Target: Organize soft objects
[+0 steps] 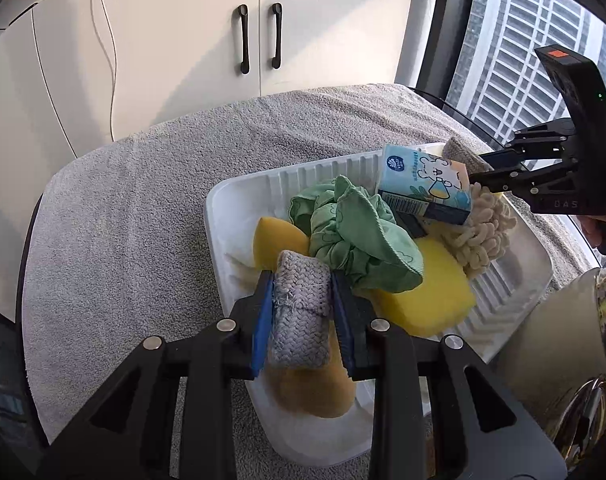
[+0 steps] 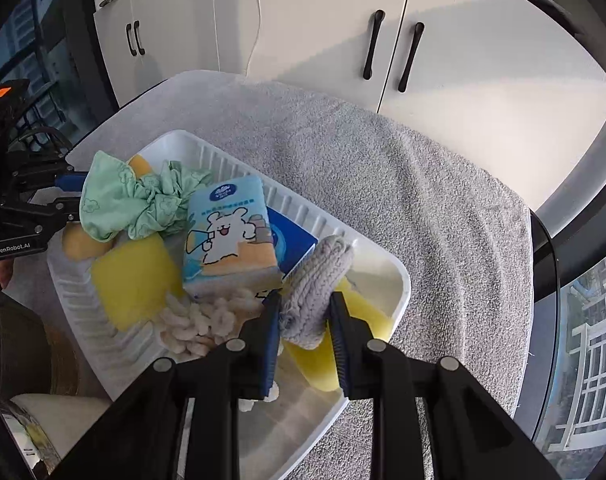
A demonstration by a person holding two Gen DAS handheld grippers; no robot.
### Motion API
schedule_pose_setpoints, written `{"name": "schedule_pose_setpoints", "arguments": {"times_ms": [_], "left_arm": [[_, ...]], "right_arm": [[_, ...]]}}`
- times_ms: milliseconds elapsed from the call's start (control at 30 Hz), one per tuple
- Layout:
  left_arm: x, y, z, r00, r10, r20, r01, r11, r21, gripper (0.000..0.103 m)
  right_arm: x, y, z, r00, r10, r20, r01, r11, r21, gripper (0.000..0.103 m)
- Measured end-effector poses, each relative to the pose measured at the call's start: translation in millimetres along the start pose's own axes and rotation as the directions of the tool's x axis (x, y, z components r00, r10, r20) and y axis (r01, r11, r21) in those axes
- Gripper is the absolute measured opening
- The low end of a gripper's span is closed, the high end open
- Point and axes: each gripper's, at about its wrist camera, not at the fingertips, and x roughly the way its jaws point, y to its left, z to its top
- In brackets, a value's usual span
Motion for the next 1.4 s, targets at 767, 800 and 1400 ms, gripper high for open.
{"name": "schedule_pose_setpoints", "arguments": {"times_ms": [767,800,1400], "left_arm": [[3,-4,6,0.999,0.025,0.044,-0.024,1.000,-0.018,0.088],[2,-3,6,0.999,0.026,0.048,-0.025,0.999,-0.023,0.091],[-51,15,3,0.982,0.108,0.156,-0.086,0.985,-0.147,0.103]], "right_arm": [[-4,14,1,1.000,-0.010,0.016,0.011,0.999,-0.039,0.056],[-6,14,1,1.000,-0.016,0.022,0.016,0.999,-0.038,0.057],[-55,-19,-30,0.991,-0.041,0.130,0.023,0.991,0.133,0.081]]}}
